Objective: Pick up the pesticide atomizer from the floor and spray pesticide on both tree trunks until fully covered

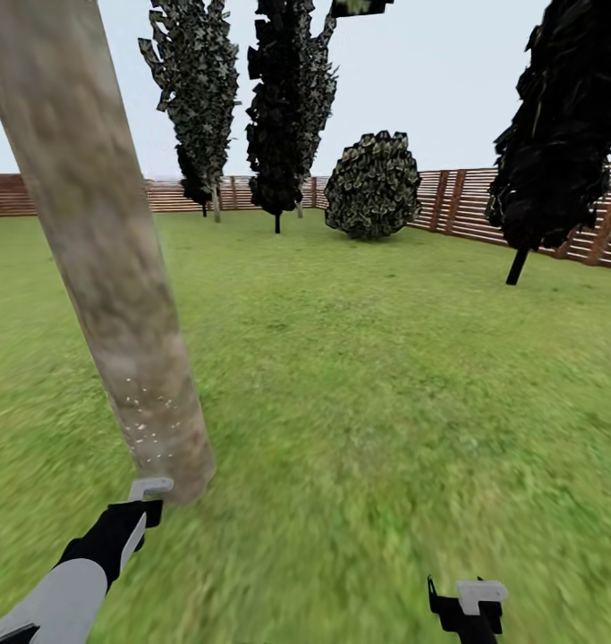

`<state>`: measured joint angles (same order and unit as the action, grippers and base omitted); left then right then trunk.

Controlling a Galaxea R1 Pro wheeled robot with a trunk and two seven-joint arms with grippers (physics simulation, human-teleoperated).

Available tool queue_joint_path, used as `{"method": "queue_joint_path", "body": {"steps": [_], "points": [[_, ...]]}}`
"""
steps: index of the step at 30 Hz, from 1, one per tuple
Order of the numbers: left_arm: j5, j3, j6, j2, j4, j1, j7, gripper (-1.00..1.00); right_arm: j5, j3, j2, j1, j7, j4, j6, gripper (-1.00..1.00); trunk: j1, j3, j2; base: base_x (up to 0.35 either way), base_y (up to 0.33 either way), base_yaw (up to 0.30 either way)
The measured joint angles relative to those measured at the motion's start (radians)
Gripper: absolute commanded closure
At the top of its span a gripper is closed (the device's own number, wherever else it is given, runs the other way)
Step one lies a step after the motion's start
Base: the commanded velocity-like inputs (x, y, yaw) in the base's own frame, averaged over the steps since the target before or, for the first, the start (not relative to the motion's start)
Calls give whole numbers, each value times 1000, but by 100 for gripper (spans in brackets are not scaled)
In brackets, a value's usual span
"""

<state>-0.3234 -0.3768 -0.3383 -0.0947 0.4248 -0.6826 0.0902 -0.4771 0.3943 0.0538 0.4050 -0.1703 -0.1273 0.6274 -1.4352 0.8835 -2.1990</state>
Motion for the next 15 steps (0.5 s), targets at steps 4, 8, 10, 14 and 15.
{"method": "queue_joint_path", "body": {"steps": [4,8,10,14,15], "points": [[0,-1,-1,-3,0,0,1,100,0,0,0,0,0,0,0,-100,0,0,0,59,-269,276],[0,0,-1,-2,0,0,2,100,0,0,0,0,0,0,0,-100,0,0,0,183,-237,202],[0,1,-1,-1,-1,0,2,100,0,0,0,0,0,0,0,-100,0,0,0,224,-210,25],[0,1,-1,-1,-1,0,2,100,0,0,0,0,0,0,0,-100,0,0,0,237,-198,5],[0,1,-1,-1,-1,0,2,100,0,0,0,0,0,0,0,-100,0,0,0,240,-195,1]]}}
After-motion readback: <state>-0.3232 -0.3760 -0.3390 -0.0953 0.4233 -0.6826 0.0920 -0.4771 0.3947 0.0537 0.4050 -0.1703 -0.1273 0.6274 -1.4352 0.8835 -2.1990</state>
